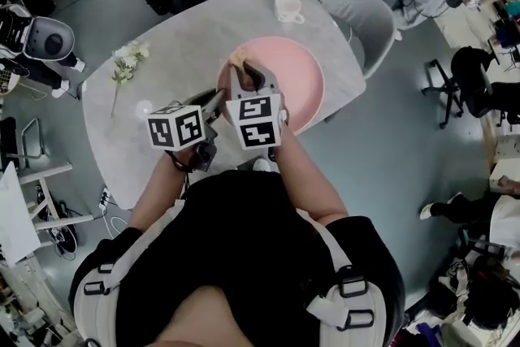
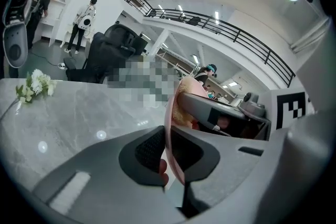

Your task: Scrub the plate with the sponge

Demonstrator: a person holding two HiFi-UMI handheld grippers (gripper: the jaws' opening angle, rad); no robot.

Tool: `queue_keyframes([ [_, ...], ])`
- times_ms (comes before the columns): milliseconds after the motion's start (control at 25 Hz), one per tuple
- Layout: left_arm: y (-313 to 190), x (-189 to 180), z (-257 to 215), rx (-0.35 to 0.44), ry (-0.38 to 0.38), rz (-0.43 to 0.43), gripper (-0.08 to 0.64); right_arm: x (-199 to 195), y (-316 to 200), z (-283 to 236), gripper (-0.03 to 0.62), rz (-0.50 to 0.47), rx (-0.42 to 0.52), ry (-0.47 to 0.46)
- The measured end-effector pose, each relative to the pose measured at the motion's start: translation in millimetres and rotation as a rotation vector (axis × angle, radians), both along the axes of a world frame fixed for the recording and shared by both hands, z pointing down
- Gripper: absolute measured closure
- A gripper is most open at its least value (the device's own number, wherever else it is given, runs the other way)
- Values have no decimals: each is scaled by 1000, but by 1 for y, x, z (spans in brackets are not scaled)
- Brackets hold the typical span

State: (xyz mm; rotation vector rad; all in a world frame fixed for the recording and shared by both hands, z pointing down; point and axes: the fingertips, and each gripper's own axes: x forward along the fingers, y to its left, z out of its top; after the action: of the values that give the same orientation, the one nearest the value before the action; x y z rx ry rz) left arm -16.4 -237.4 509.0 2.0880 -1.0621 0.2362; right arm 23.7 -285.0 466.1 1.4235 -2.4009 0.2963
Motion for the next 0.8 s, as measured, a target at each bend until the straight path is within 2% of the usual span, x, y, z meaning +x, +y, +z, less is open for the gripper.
queue_keyframes([
  [320,-6,-4,-5,18,-22,12,525,42,-30,-5,540,115,18,20],
  [800,-17,-32,-19,40,14,-55,525,91,-41,-1,540,232,7,84],
])
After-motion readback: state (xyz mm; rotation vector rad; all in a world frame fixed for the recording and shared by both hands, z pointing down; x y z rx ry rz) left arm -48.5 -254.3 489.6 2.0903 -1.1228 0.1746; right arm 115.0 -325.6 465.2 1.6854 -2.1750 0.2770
